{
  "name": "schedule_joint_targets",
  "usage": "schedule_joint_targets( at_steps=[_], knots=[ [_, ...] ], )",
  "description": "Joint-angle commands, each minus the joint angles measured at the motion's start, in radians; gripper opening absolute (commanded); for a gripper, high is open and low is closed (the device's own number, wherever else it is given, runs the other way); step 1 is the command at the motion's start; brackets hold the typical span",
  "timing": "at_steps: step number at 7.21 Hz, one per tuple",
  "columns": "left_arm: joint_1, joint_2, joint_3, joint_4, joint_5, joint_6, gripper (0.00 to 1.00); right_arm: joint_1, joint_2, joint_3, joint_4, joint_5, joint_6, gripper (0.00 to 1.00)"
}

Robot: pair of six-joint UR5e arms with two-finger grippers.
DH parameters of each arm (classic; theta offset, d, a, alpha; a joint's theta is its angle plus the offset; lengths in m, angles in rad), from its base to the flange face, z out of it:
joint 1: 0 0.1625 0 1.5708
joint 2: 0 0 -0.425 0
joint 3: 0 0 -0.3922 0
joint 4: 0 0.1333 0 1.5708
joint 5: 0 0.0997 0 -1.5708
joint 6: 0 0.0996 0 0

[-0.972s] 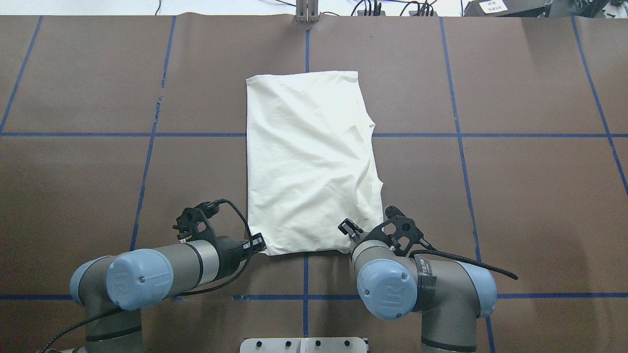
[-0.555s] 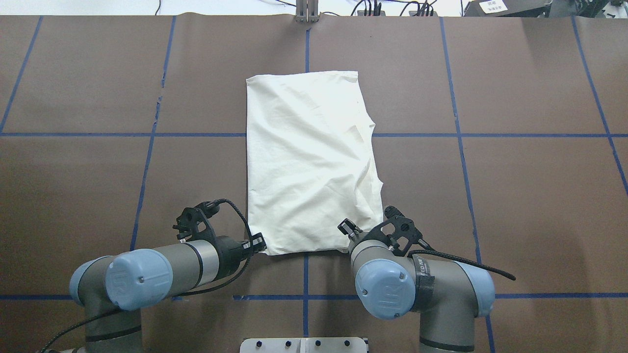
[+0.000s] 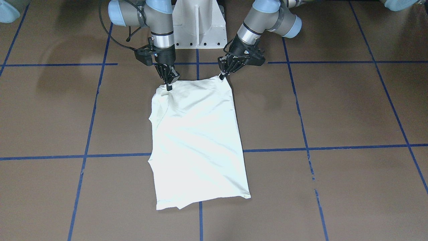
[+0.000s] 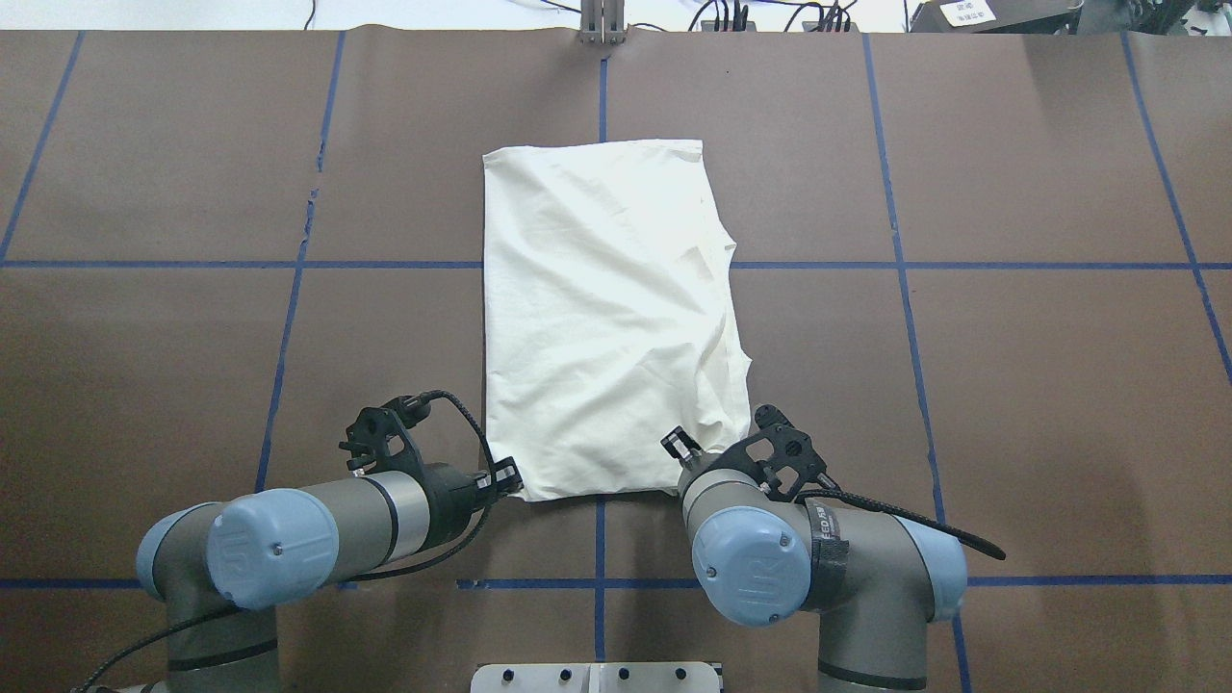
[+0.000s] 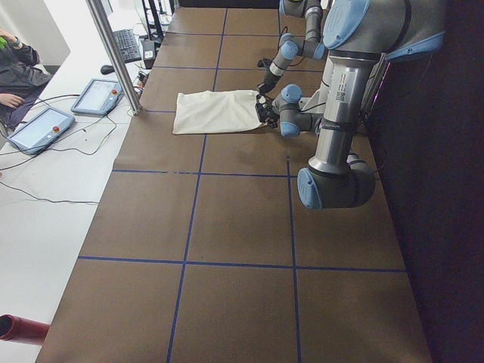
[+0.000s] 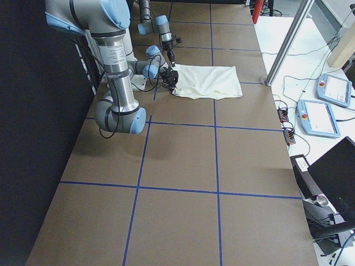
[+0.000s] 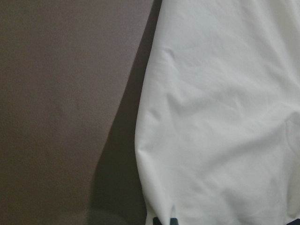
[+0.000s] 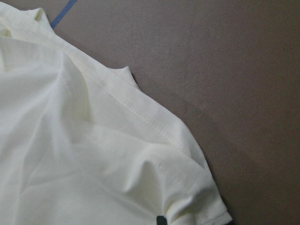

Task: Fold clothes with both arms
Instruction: 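Grasp the shirt's near corners with the left and right grippers, then lift the near edge with both grippers and fold it away from the robot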

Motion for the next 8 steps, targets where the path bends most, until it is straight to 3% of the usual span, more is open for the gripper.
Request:
schedule_joint_targets(
  at_steps=[1,3,5,6,8],
  knots=[
    [-0.002,0.004,-0.07,0.056,-0.007,0.004,0.0,0.015,-0.008,0.091,-0.006,0.006,0.002,0.0],
    [0.014,0.01,-0.271,0.264,-0.01,-0.008,0.0,-0.02,-0.025,0.315,-0.21,0.009,0.01,0.0],
    [0.099,0.01,-0.447,0.457,-0.007,-0.075,0.0,-0.124,-0.022,0.52,-0.425,0.004,0.094,0.0],
    [0.124,0.009,-0.53,0.557,-0.009,-0.083,0.0,-0.146,-0.016,0.552,-0.472,0.003,0.108,0.0],
    [0.124,-0.032,-0.54,0.653,-0.039,-0.066,0.0,-0.131,-0.012,0.499,-0.469,0.001,0.09,0.0]
  ],
)
